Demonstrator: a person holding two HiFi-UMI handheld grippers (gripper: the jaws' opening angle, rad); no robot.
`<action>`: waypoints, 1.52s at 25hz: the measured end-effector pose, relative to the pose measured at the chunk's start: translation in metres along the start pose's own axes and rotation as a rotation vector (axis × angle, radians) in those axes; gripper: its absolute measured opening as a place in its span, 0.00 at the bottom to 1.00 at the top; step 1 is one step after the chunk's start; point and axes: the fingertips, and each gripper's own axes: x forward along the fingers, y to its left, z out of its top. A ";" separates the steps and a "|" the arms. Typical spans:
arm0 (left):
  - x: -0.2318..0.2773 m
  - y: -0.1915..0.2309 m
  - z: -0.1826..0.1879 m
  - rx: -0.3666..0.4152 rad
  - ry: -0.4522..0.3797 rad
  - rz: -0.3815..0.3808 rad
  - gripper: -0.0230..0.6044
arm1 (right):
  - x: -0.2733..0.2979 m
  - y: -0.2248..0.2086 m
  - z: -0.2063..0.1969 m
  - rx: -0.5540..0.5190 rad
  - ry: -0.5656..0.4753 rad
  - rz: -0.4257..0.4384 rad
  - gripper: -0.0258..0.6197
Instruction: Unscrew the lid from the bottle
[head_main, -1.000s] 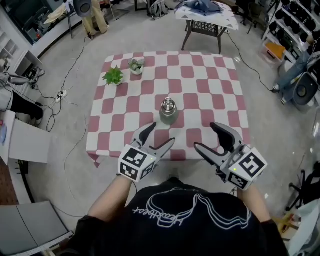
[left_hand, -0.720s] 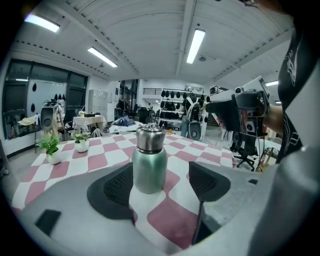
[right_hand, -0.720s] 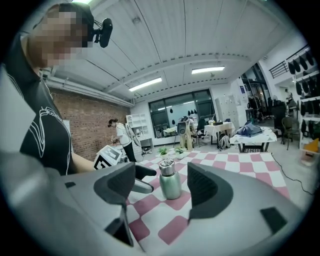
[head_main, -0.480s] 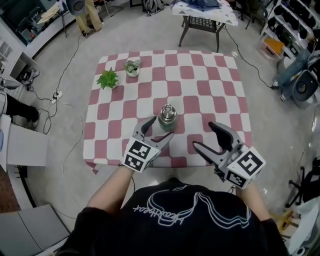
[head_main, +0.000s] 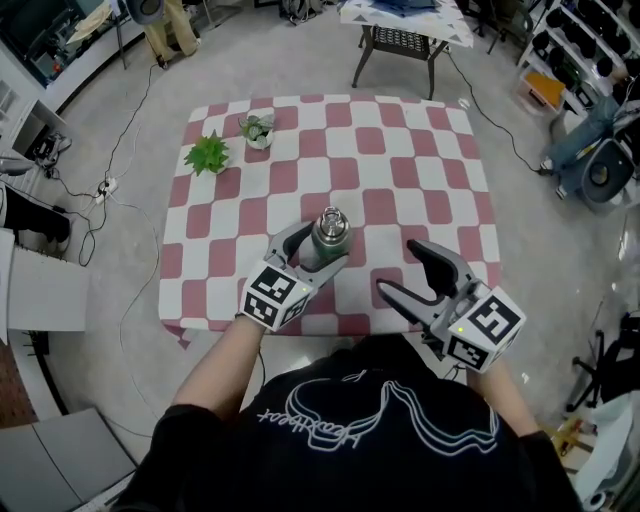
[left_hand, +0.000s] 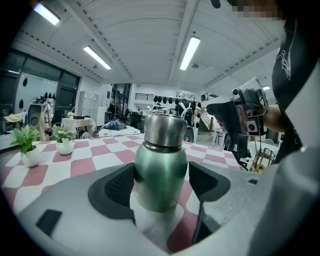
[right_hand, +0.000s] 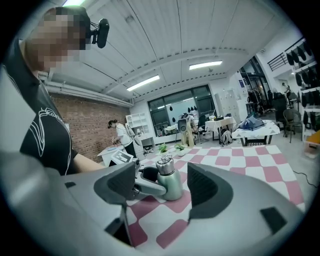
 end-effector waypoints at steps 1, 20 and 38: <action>0.001 0.001 0.000 0.002 -0.003 0.004 0.57 | 0.001 0.000 0.000 0.001 0.001 0.005 0.53; 0.001 0.001 -0.001 0.029 0.000 -0.005 0.57 | 0.085 -0.008 -0.004 -0.114 0.068 0.129 0.49; 0.001 0.001 0.001 0.041 0.027 -0.030 0.57 | 0.124 -0.004 -0.014 -0.204 0.101 0.133 0.42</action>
